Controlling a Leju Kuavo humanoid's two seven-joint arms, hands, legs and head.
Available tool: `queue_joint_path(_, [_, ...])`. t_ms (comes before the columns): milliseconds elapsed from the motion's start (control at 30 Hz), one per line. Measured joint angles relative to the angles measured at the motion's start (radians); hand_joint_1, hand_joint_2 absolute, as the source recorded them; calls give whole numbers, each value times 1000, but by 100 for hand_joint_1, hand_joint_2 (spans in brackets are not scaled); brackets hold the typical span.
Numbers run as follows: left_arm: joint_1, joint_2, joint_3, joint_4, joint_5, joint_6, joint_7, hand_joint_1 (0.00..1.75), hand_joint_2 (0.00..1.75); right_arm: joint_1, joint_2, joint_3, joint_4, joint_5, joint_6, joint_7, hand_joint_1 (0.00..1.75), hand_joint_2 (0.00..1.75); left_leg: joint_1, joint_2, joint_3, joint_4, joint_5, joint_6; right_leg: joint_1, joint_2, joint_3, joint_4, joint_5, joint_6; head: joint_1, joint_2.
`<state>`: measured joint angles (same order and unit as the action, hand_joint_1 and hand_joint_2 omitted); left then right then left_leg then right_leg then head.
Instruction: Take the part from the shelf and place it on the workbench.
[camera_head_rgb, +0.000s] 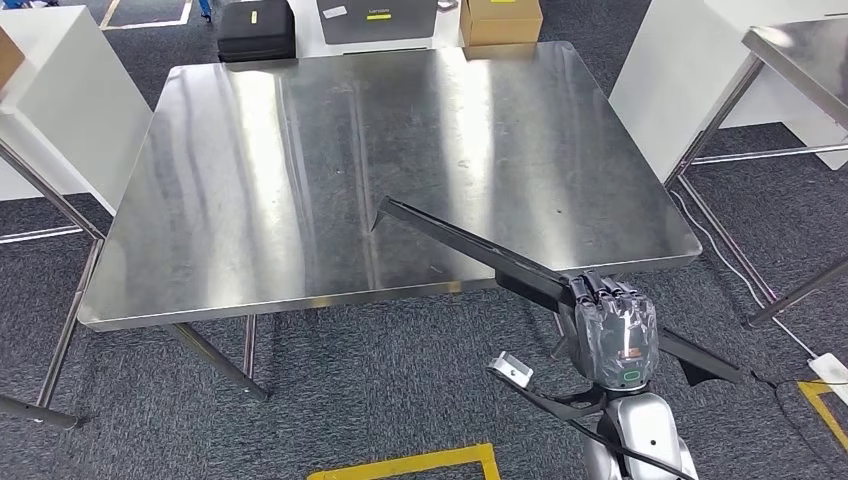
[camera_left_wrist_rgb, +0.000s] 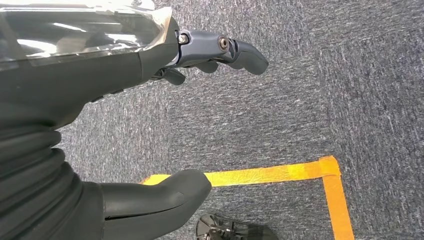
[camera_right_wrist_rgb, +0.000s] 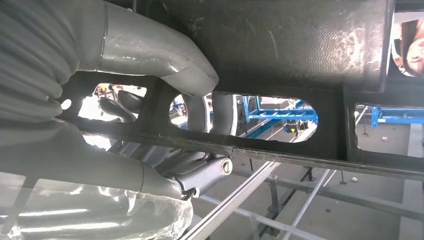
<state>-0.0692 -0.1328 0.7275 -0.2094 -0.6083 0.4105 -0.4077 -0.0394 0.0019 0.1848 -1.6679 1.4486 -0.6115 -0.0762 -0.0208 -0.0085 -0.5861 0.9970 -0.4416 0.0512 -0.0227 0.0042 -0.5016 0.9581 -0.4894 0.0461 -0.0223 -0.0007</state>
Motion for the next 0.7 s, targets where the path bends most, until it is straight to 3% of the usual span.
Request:
queue_joint_path(133, [0,0,0,0,-1,1,1,0,175,0,-1,0,9,0,-2,0,175,175,-2,0,-1,2,-4,7,-3,0,0,-1,0,4,0,0])
queue_joint_path(233, [-1,-1,0,0,-1,1,0,0,175,1,-1,0,9,0,-3,0,175,175,4,2,10,-12,-2,19,-2,-2,-6,17,-12,12,0,0])
queue_joint_path(300, [-1,-2,0,0,-1,1,-1,0,175,2,-2,-2,9,0,-5,0,175,175,10,5,21,-23,1,27,0,-3,-60,118,-53,6,1,0])
queue_joint_path(367, [-2,-2,0,0,-1,1,-1,0,175,6,-3,-4,10,0,-6,0,175,175,10,5,23,-23,-2,30,0,-3,-148,269,-102,2,1,0])
queue_joint_path(400, [-1,-2,0,0,-1,1,-1,0,175,9,-3,-6,12,0,-6,0,175,175,10,4,25,-23,-4,29,0,-3,-180,315,-109,5,1,0])
queue_joint_path(433, [0,-2,0,0,-1,1,-1,0,175,12,-3,-7,13,0,-6,0,175,175,10,3,28,-22,-6,27,0,-3,-192,321,-99,12,1,0])
queue_joint_path(467, [0,-3,0,0,-1,1,-1,0,175,14,-4,-8,14,0,-6,0,175,175,11,1,32,-21,-10,23,0,-4,-180,282,-71,21,1,0])
queue_joint_path(533, [1,-3,1,0,-1,1,0,0,175,13,-5,-10,15,0,-6,0,175,175,11,-1,42,-16,-21,12,-3,-5,-120,136,1,35,3,0])
queue_joint_path(600, [0,-3,1,0,-1,1,0,0,175,12,-4,-11,16,0,-7,0,175,175,7,-1,45,-8,-34,-1,-4,-6,-78,44,40,25,4,0])
queue_joint_path(700, [-1,-2,2,0,-2,2,0,0,175,12,-4,-13,18,0,-9,0,175,175,10,0,46,-3,-45,-15,-2,-3,-71,35,41,-5,0,0])
